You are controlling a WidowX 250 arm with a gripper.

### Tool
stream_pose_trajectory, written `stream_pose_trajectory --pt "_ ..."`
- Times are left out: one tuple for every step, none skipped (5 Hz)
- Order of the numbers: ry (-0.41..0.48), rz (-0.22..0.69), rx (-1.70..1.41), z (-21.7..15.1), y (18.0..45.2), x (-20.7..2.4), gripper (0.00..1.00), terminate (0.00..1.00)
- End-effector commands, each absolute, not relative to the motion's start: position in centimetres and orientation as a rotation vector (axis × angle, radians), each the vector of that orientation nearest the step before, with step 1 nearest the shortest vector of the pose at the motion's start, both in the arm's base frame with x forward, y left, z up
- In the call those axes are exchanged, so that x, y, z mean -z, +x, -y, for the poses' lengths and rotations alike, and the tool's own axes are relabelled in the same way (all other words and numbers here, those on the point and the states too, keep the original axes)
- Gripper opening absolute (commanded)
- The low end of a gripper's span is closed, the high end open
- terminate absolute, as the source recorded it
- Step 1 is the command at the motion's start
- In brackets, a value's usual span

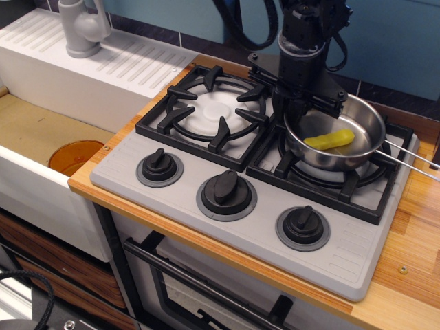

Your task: Put fry in pot or pan an put pot or pan on stove

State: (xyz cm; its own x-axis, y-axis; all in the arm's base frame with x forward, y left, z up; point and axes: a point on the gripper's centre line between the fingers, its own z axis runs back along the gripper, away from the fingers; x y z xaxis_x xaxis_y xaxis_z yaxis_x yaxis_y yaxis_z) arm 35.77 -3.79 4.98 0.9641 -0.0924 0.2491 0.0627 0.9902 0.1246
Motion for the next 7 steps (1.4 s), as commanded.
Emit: stream_pose_trajectory --pt "0.167 0.233 0.089 2.7 36.4 -11.8 0.0 0.0" --pt "0.175 0.201 0.134 0.0 36.9 -13.9 0.0 0.0" --pt "0.172 0.189 0.173 -2.6 37.8 -14.8 0.0 0.0" --pt "0.159 0.179 0.209 -5.3 38.8 -15.1 0.0 0.0" --pt "0.144 0.18 0.237 -7.9 39.7 -14.6 0.0 0.0" --pt "0.122 0.195 0.247 -9.5 40.1 -13.1 0.0 0.0" --pt "0.102 0.22 0.247 -10.7 40.1 -11.1 0.0 0.0"
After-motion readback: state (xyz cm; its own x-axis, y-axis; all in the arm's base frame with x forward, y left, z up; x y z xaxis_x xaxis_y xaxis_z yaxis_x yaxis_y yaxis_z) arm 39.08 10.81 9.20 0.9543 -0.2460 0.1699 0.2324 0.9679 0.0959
